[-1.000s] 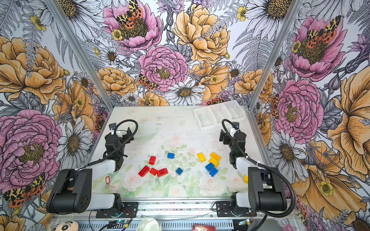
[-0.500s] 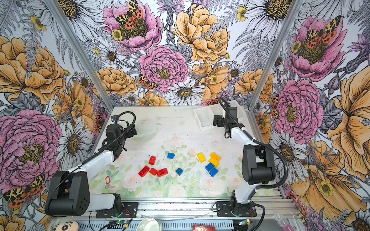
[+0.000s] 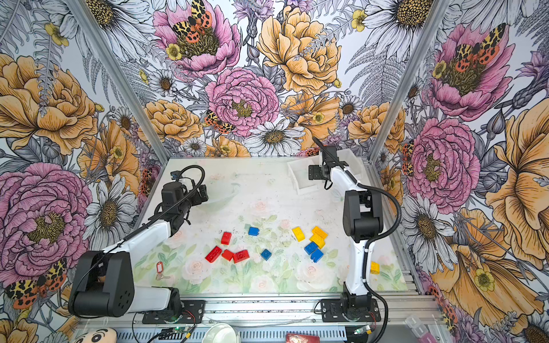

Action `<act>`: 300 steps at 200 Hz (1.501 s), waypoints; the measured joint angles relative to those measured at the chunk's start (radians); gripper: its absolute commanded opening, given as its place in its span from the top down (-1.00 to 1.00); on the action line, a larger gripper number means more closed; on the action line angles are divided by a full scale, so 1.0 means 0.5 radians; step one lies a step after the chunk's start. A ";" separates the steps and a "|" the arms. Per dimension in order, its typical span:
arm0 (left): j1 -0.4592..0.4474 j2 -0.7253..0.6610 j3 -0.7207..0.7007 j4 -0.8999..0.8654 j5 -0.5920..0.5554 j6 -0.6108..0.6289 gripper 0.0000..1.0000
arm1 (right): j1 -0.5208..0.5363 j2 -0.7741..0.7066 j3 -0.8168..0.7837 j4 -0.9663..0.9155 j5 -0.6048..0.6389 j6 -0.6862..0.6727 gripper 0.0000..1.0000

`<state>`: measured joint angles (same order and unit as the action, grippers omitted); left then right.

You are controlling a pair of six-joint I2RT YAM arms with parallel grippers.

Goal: Sort the legos into containers by color
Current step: Move the container to the top-center of the table.

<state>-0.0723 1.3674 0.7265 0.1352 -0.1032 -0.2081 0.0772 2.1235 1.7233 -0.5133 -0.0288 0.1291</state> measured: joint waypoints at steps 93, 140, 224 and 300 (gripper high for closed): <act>-0.005 0.018 0.011 -0.011 0.016 -0.007 -0.98 | 0.080 0.208 0.231 -0.236 0.077 -0.060 0.17; -0.005 0.018 0.013 -0.011 0.016 -0.007 -0.98 | 0.163 0.208 0.231 -0.253 0.090 -0.045 0.53; -0.004 0.012 -0.006 -0.011 0.022 -0.030 -0.98 | 0.582 0.062 -0.009 -0.192 0.164 0.235 0.80; 0.046 -0.090 -0.083 -0.033 0.037 -0.045 -0.97 | 0.957 -0.004 -0.108 -0.193 0.303 0.634 0.99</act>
<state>-0.0494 1.3224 0.6849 0.1188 -0.0849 -0.2306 0.5556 2.1216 1.6691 -0.6098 0.1226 0.4461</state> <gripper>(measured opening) 0.988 0.251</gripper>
